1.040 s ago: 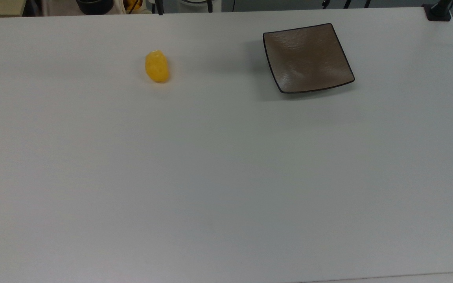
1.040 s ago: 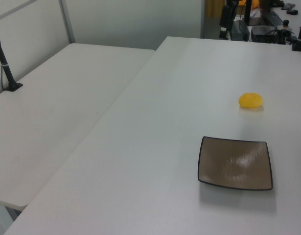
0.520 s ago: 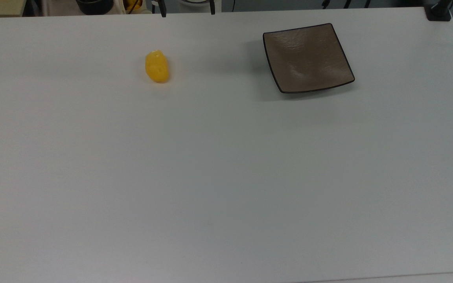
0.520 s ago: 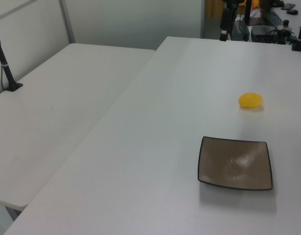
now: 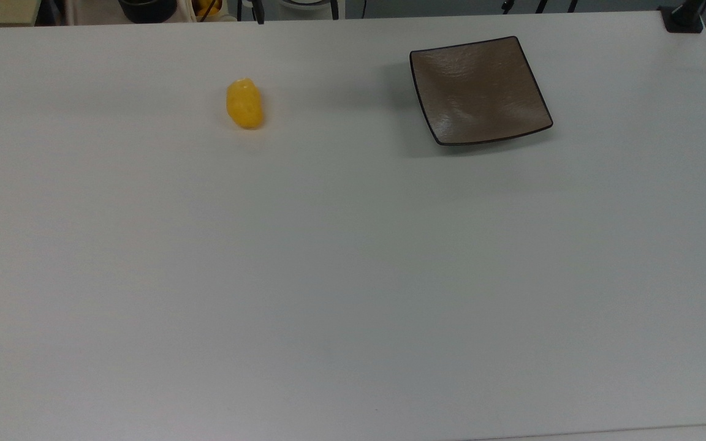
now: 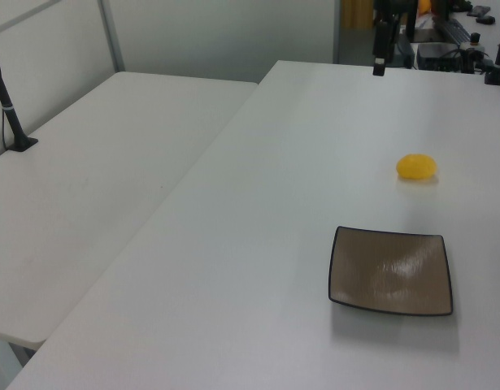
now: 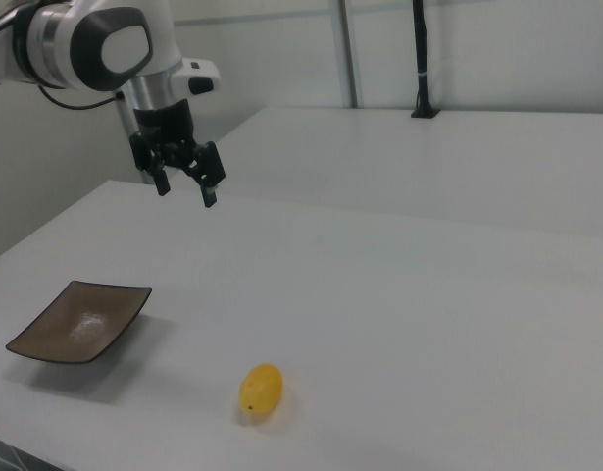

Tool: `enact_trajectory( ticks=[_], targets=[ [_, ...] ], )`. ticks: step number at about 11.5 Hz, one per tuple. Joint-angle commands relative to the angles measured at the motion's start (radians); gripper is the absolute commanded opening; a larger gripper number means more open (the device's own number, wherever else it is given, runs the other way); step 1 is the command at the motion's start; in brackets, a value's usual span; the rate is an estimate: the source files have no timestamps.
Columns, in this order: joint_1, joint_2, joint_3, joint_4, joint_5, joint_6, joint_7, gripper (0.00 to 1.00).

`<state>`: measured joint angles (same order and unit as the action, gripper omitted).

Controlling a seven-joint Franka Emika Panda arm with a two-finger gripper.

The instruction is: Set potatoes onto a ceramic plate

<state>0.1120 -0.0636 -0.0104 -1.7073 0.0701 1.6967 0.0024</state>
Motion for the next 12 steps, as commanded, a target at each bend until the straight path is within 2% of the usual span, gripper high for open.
enact_trajectory(
  ticks=[1, 3, 5, 7, 9, 10, 12],
  targets=[
    [0.0, -0.094, 0.018, -0.104, 0.004, -0.067, -0.015, 1.0],
    [0.005, -0.125, 0.018, -0.138, -0.001, -0.146, -0.025, 1.0],
    [0.005, -0.194, 0.018, -0.217, -0.001, -0.16, -0.056, 1.0],
    [0.005, -0.223, 0.015, -0.271, -0.013, -0.178, -0.103, 1.0],
    [-0.002, -0.257, 0.013, -0.356, -0.082, -0.169, -0.13, 1.0],
    [-0.006, -0.259, 0.004, -0.38, -0.096, -0.16, -0.131, 1.0],
    [-0.006, -0.26, -0.051, -0.42, -0.121, -0.114, -0.166, 1.0]
  ],
)
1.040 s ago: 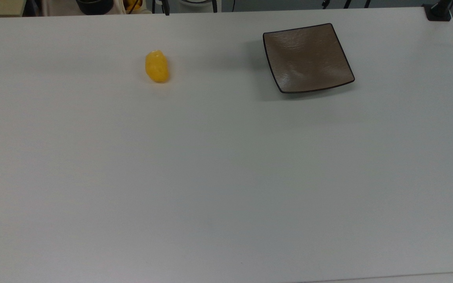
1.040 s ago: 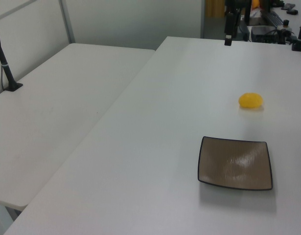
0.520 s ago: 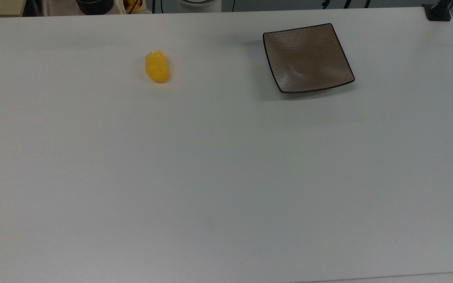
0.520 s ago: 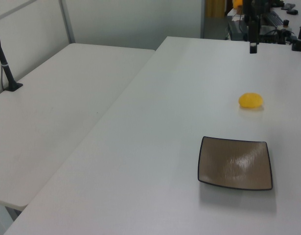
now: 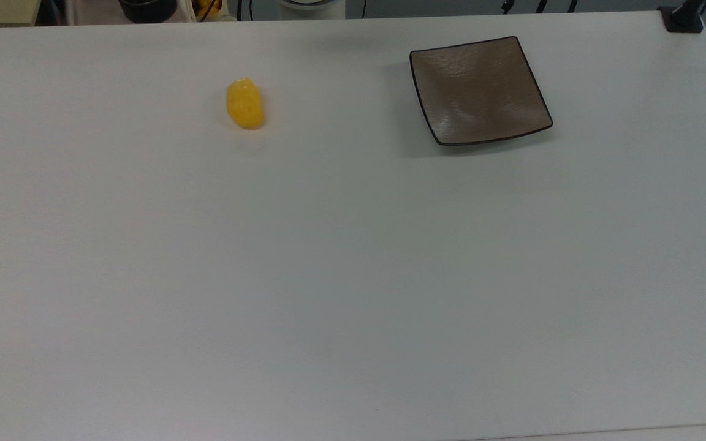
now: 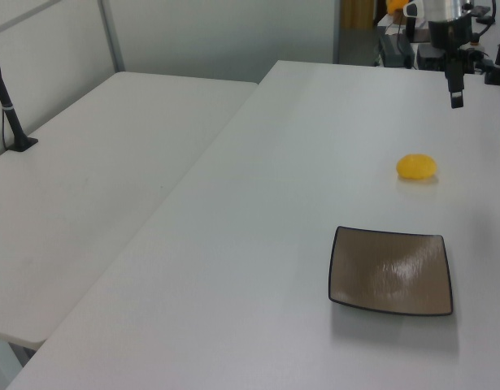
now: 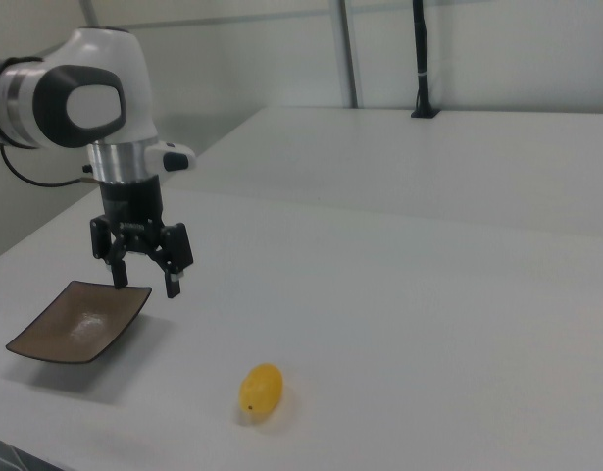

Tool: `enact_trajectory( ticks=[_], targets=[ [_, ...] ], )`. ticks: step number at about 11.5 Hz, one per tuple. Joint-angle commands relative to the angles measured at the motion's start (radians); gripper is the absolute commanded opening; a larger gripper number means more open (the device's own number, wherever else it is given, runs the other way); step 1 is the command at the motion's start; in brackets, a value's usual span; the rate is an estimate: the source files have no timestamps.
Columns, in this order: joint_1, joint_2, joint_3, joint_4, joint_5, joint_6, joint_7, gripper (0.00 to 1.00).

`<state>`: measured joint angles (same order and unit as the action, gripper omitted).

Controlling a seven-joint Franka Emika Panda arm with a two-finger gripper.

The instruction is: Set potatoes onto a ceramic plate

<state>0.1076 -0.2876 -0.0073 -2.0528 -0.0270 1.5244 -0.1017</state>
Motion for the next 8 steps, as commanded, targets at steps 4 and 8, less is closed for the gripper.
enact_trajectory(
  ticks=[4, 8],
  targets=[
    [-0.014, -0.035, -0.094, -0.188, -0.047, 0.23, -0.167, 1.0],
    [-0.042, -0.022, -0.103, -0.312, -0.056, 0.469, -0.173, 1.0]
  ],
)
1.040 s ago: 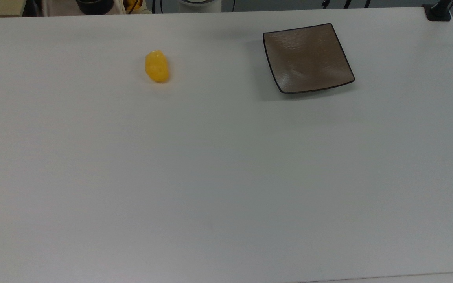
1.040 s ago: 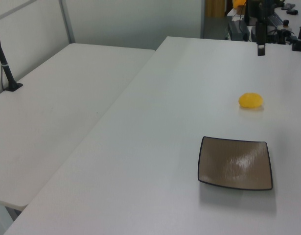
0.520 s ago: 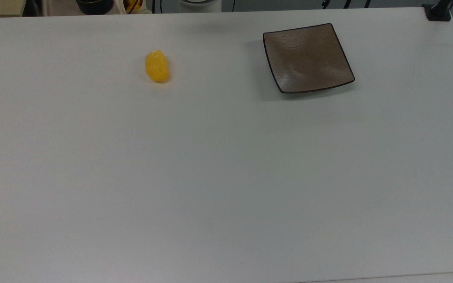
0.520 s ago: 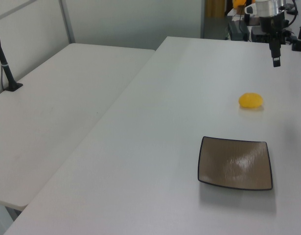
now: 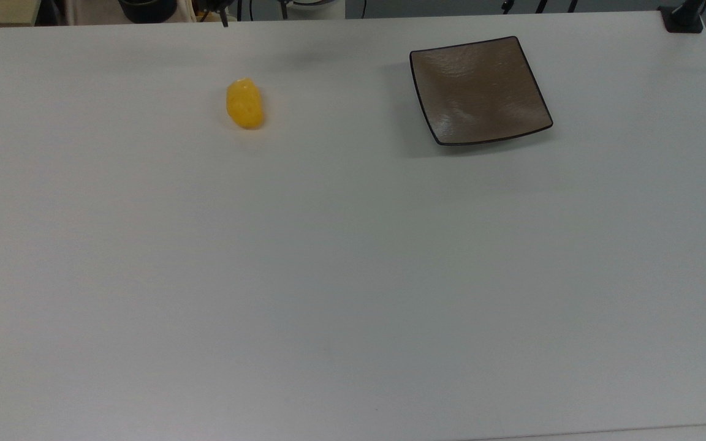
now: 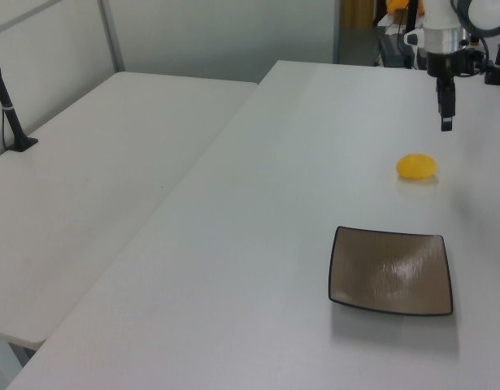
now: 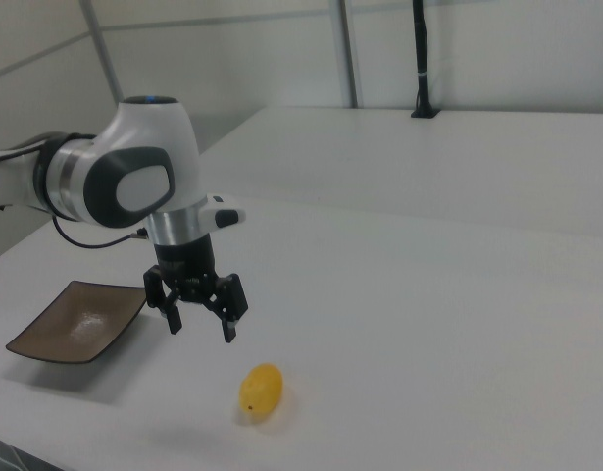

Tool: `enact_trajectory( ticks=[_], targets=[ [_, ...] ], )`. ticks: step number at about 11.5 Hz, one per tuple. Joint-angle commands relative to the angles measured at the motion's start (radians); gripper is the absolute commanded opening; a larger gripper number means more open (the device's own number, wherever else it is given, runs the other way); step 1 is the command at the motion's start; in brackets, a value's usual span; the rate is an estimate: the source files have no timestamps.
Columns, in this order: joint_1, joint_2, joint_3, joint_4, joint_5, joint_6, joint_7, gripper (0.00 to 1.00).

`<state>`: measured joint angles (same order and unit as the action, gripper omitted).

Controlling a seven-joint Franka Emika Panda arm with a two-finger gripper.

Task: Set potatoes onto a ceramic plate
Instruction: 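Move the gripper over the yellow potato and lower it around it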

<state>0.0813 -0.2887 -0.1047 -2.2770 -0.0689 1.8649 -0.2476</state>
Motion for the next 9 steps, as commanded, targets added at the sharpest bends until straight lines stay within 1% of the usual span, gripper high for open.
enact_trajectory(
  ticks=[1, 6, 7, 9],
  targets=[
    [-0.021, -0.015, -0.006, -0.114, -0.015, 0.184, -0.03, 1.0],
    [-0.054, 0.118, -0.015, -0.174, -0.025, 0.44, -0.051, 1.0],
    [-0.067, 0.141, -0.015, -0.18, -0.026, 0.482, -0.065, 1.0],
    [-0.069, 0.174, -0.015, -0.199, -0.026, 0.546, -0.07, 1.0]
  ],
)
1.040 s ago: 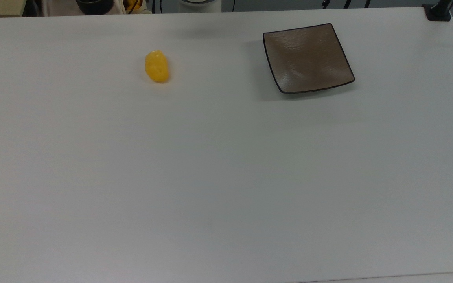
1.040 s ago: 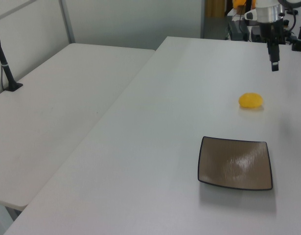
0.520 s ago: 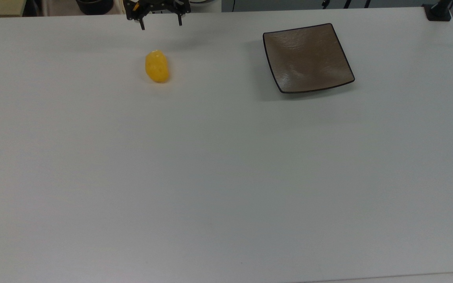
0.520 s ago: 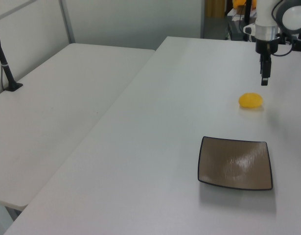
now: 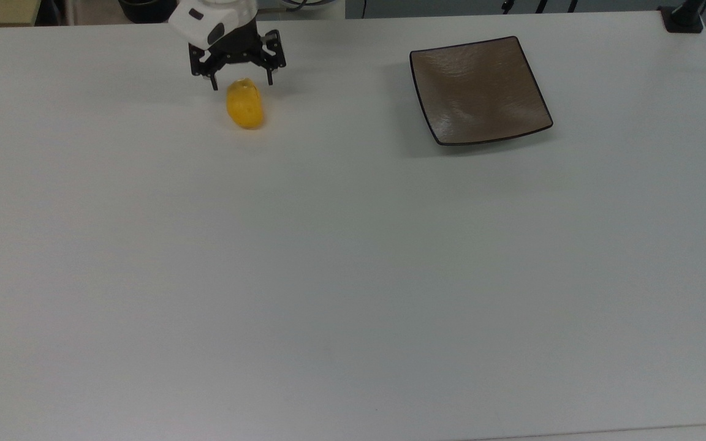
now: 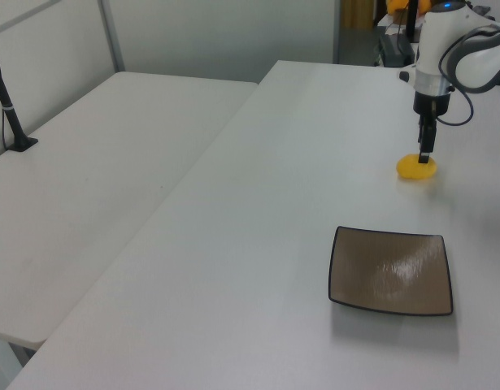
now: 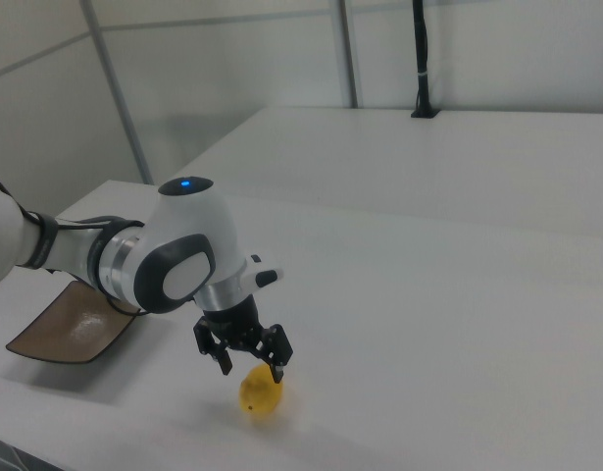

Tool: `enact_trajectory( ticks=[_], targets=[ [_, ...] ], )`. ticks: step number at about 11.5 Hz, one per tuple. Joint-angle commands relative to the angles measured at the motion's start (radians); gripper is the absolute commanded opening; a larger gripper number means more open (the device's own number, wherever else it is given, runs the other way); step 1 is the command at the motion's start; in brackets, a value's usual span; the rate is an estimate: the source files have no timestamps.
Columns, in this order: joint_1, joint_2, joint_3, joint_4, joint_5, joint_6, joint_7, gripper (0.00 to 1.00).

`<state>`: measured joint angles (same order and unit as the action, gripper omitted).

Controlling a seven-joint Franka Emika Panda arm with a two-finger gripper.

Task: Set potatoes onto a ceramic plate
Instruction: 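Move the gripper over the yellow potato and lower it around it, then close the gripper on the yellow potato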

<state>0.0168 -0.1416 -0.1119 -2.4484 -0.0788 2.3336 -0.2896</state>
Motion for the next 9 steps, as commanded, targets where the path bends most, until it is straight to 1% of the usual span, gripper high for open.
enact_trajectory(
  ticks=[1, 3, 6, 7, 8, 9],
  targets=[
    [-0.006, 0.051, -0.008, -0.035, -0.016, 0.111, -0.043, 1.0],
    [-0.024, 0.076, -0.008, -0.046, -0.018, 0.135, -0.114, 1.0],
    [-0.024, 0.096, -0.006, -0.046, -0.018, 0.145, -0.144, 1.0],
    [-0.024, 0.097, -0.008, -0.044, -0.018, 0.145, -0.161, 0.91],
    [-0.024, 0.1, -0.006, -0.044, -0.018, 0.145, -0.161, 0.7],
    [-0.024, 0.109, -0.006, -0.044, -0.018, 0.145, -0.161, 0.42]
  ],
)
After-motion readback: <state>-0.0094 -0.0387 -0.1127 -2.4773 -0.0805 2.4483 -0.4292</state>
